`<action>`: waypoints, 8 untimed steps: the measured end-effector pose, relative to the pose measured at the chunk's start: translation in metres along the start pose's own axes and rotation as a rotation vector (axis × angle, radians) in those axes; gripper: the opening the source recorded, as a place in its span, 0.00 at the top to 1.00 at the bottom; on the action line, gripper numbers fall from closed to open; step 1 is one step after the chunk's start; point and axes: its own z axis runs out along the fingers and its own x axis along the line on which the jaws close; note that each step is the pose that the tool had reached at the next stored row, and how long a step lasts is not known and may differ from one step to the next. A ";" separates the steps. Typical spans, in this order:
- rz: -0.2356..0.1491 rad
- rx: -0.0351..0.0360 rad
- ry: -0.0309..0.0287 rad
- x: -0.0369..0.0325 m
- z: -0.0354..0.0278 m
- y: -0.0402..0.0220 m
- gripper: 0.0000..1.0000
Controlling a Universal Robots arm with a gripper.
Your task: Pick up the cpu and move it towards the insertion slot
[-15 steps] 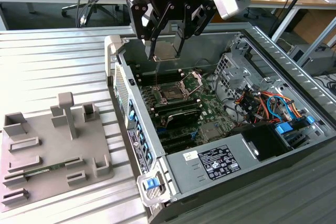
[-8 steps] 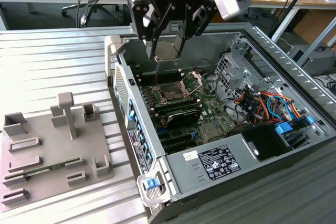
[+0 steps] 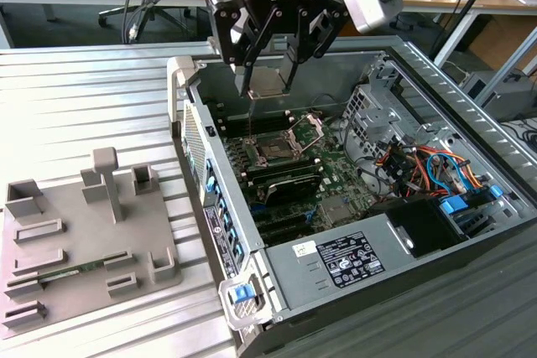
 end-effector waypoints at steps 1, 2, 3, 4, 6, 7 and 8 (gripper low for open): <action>0.000 0.0000 0.0000 -0.0003 0.0001 0.0000 0.45; 0.000 0.0000 0.0000 -0.0005 0.0002 0.0000 0.45; 0.000 0.0000 0.0000 -0.0007 0.0003 0.0000 0.45; 0.000 0.0001 0.0000 -0.0010 0.0004 0.0000 0.45; 0.000 0.0001 0.0000 -0.0014 0.0007 0.0000 0.45; 0.000 0.0001 0.0000 -0.0017 0.0008 -0.0001 0.45; 0.000 0.0001 0.0000 -0.0019 0.0008 -0.0001 0.45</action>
